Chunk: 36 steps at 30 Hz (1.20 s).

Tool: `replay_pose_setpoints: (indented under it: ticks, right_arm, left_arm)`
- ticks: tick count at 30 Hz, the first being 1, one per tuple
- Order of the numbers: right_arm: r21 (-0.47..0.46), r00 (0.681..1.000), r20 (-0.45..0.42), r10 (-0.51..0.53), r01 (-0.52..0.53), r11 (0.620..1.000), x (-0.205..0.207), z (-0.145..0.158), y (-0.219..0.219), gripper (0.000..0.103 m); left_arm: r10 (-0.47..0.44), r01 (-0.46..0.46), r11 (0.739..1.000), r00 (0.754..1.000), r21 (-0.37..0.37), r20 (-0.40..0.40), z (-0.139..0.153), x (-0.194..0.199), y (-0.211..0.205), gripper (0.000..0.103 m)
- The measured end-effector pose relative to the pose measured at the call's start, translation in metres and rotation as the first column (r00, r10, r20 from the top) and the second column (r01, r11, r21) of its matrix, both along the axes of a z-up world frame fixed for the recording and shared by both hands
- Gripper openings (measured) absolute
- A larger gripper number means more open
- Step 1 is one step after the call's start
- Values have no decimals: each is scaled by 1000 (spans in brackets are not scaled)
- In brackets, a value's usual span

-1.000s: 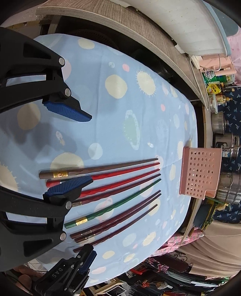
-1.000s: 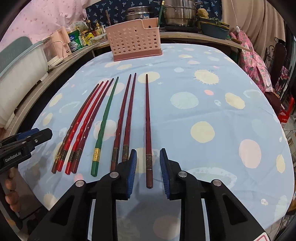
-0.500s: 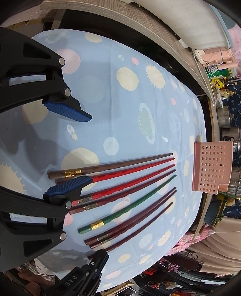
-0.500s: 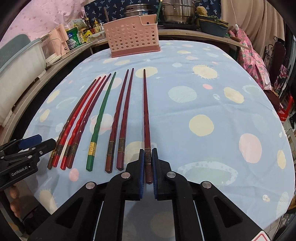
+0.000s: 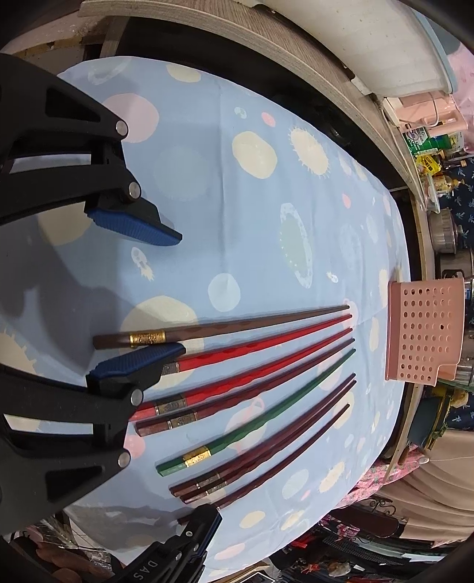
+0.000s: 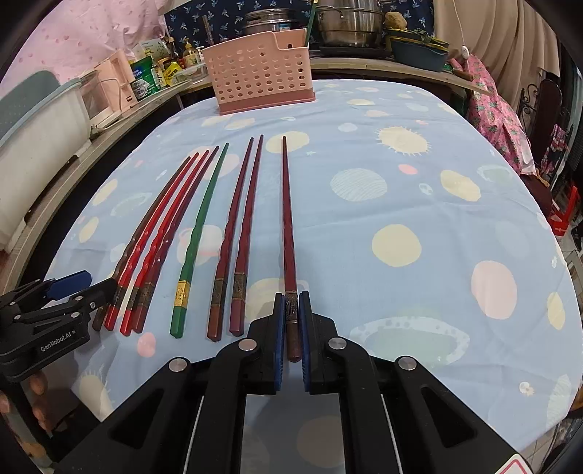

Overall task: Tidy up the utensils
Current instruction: 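Grasp another brown chopstick with the left gripper while the right gripper grasps a dark red chopstick, then carry both chopsticks to the basket while the right gripper releases its chopstick inside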

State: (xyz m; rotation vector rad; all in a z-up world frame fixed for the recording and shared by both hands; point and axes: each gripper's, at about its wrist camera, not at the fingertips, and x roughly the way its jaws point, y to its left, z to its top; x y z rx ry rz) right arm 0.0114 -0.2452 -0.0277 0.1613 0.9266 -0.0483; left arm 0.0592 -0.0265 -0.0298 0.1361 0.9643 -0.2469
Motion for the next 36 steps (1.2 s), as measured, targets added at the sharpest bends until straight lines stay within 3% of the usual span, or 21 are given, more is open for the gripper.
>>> replay_pose_setpoints:
  ticks: [10, 18, 24, 31, 36]
  right_arm:
    - [1, 1000, -7, 2, -2, 1000, 1, 0, -1, 7]
    - [23, 1000, 1, -18, 18, 1000, 1, 6, -10, 7]
    - [39, 998, 50, -43, 41, 998, 1, 29, -19, 7]
    - [77, 990, 131, -56, 46, 996, 6, 69, -31, 7]
    - [85, 974, 215, -72, 54, 995, 15, 108, -40, 7]
  left_arm:
    - [29, -30, 999, 1000, -12, -10, 2, 7, 15, 10]
    - [44, -49, 996, 997, -72, -59, 4, 13, 25, 7]
    - [49, -55, 992, 997, -109, -60, 16, 14, 31, 7]
    - [43, -45, 987, 999, -157, -17, 47, 19, 32, 7]
    - [55, -44, 980, 997, -195, 51, 84, 30, 36, 7]
